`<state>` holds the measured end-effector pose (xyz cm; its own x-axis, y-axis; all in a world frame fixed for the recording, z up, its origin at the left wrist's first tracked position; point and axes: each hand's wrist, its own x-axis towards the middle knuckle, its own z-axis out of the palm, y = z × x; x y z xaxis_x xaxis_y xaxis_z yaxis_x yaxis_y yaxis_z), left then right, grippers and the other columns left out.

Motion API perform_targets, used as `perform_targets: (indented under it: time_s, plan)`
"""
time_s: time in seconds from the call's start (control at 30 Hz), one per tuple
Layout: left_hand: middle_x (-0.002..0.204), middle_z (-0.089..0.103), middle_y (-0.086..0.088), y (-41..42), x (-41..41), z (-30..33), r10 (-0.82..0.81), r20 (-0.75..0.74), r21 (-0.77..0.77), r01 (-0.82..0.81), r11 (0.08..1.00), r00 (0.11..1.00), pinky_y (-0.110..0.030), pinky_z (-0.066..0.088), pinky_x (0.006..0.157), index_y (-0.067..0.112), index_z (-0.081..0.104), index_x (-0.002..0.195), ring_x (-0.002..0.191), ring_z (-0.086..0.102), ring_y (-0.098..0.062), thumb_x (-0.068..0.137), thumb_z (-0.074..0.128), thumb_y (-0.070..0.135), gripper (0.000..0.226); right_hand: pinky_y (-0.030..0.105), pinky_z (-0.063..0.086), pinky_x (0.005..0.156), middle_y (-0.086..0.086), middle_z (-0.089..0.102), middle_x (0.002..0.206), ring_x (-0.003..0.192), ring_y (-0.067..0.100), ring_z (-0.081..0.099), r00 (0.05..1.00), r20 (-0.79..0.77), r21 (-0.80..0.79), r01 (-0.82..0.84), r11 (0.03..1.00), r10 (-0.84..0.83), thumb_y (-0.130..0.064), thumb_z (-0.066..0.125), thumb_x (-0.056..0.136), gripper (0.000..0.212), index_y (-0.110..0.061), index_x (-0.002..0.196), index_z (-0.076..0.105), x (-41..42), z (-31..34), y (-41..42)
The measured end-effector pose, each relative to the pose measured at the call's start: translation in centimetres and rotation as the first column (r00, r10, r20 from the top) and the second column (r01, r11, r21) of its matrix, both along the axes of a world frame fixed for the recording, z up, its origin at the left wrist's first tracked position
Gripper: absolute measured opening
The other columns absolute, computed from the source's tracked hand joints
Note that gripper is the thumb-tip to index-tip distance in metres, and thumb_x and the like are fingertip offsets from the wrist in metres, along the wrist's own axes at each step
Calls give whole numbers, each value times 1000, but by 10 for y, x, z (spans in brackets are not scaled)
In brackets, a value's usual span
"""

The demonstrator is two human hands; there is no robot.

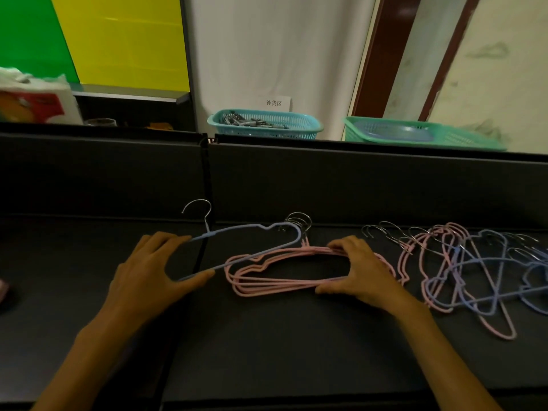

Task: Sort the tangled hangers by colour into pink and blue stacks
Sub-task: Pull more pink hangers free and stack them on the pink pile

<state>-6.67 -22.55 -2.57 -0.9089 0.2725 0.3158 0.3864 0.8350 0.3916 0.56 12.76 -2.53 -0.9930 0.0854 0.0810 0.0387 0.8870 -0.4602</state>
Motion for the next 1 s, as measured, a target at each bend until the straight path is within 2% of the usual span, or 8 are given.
perform_targets:
  time_s: [0.13,0.2,0.3,0.47,0.6,0.7,0.87,1.0]
  plan:
    - [126,42,1,-4,2,3,-24,-32,36,25,999,999,-44,46,86,28,46,132,112,42,-16,58,57,73,87,32,38,103,-9,33,134,121,7,34,998,-64,36,7,999,-5,-65,74,57,91,-32,134,37,4,3,3]
    - [125,42,1,-7,4,5,-19,-41,20,20,1000,999,-44,47,85,28,46,132,111,43,-16,58,58,80,91,33,37,103,-8,32,135,124,10,33,994,-105,75,25,997,-17,-66,72,59,91,-32,136,37,9,4,8]
    - [122,44,2,-10,12,6,-17,-95,3,17,1000,995,-42,49,80,28,47,129,108,44,-15,57,46,84,92,30,34,102,-4,32,138,125,13,34,984,-173,145,76,987,-50,-67,68,61,92,-29,138,36,20,8,17]
    - [117,47,4,-7,34,11,-25,-173,-7,24,1000,985,-34,49,70,24,51,127,103,44,-12,61,45,82,87,36,33,104,1,34,142,130,19,34,978,-197,142,92,986,-63,-74,53,57,98,-25,140,36,41,15,32]
    - [118,47,4,-7,55,14,-1,-214,-20,-4,1000,977,-36,51,71,23,51,127,105,43,-10,62,45,81,87,35,33,103,2,35,141,129,19,34,974,-211,62,91,994,-76,-65,63,57,95,-23,139,38,55,16,42]
    - [116,48,5,-12,72,16,17,-246,-12,-21,1000,969,-32,48,68,22,53,126,103,41,-6,64,47,78,84,40,35,105,4,36,141,129,22,35,973,-214,54,97,994,-83,-54,74,62,89,-23,138,39,58,14,42]
    - [116,47,6,-40,92,18,48,-247,-23,-55,998,968,-27,49,67,22,52,126,100,40,-4,65,46,80,85,40,34,105,2,36,142,130,21,36,983,-183,85,49,995,-33,-66,66,57,94,-26,138,39,53,9,17]
    - [116,48,6,-76,106,18,85,-252,6,-87,996,964,-26,46,69,22,52,126,100,40,-5,64,49,78,84,36,35,102,0,36,140,127,18,37,979,-202,76,-23,997,38,-59,72,62,89,-27,138,39,43,11,-23]
